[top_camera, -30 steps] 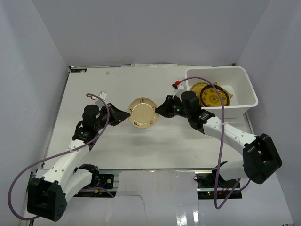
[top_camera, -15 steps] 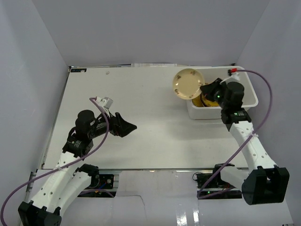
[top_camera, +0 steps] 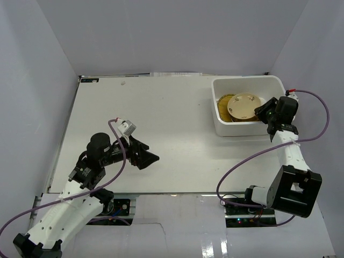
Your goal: Place the plates into the plastic bin on the countertop
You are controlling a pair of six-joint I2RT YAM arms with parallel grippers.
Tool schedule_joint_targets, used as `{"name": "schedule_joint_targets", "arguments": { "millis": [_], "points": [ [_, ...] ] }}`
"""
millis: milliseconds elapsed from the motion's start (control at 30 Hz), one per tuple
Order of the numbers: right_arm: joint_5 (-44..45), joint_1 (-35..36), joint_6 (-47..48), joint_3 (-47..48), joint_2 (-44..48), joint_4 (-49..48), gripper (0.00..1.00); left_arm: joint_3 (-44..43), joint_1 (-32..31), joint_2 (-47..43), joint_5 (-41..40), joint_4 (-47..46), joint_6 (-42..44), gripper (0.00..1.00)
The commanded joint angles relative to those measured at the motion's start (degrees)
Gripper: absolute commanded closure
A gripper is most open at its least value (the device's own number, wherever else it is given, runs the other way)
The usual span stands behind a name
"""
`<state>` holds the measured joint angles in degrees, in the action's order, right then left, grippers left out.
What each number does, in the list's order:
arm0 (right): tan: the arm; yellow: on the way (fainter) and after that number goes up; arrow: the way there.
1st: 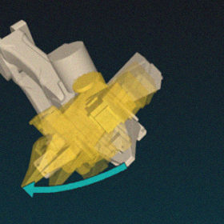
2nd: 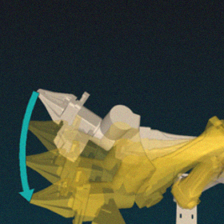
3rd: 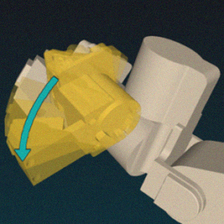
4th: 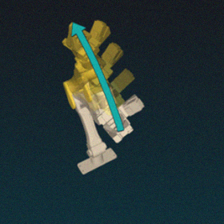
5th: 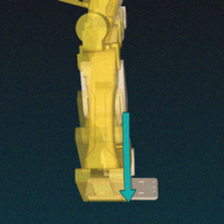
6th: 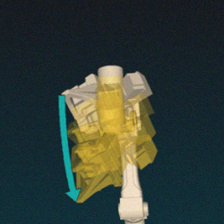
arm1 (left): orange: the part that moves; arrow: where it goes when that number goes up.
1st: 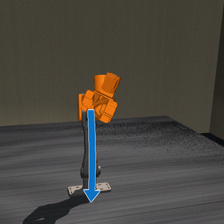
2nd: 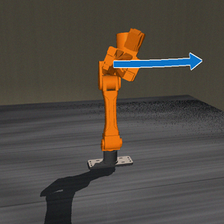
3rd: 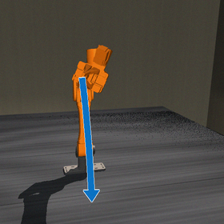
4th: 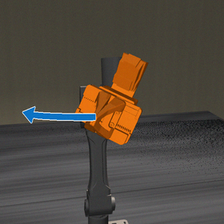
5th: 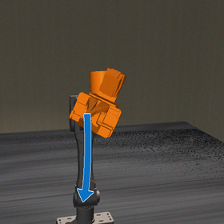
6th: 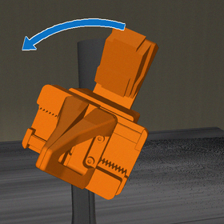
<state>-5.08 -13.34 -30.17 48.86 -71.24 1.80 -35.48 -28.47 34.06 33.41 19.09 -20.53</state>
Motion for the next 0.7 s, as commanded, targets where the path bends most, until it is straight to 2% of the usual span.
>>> {"name": "schedule_joint_targets", "arguments": {
  "millis": [0,100,133,233,300,333,433,533,667],
  "points": [
    [1.3,-0.45,0.9,0.18,-0.56,-1.89,0.68,0.33,-0.8,-1.63,-0.8,0.33,1.02,0.02],
    [2.8,-0.37,1.61,0.97,0.13,0.31,0.47,0.5,-1.06,-2.16,-1.06,0.33,0.76,0.02],
    [2.97,-0.37,1.78,1.23,0.57,0.74,0.29,0.59,-1.15,-2.33,-1.24,0.33,0.59,0.02],
    [4.12,-0.37,2.75,3.52,2.42,3.9,0.04,0.51,-1.41,-2.6,-1.85,0.51,0.5,0.02],
    [3.5,-0.37,3.36,5.18,4.61,5.74,0.01,0.33,-1.41,-2.6,-2.99,0.68,0.5,0.02],
    [3.24,-0.37,3.63,5.37,5.67,6.1,0.09,0.24,-1.41,-2.51,-3.35,1.03,0.5,0.02],
    [-0.18,-0.28,2.93,5.54,10.94,6.19,0.1,-0.2,-1.41,-2.07,-4.93,1.03,0.67,0.02],
    [-6.68,0.07,2.4,5.19,17.09,6.37,0.1,-0.9,-1.33,-1.37,-6.34,0.86,0.58,0.02],
    [-20.03,0.33,0.91,3.18,25.96,7.86,0.1,-1.51,-1.33,-2.07,-6.95,-0.2,-0.65,0.02]
  ]
}}
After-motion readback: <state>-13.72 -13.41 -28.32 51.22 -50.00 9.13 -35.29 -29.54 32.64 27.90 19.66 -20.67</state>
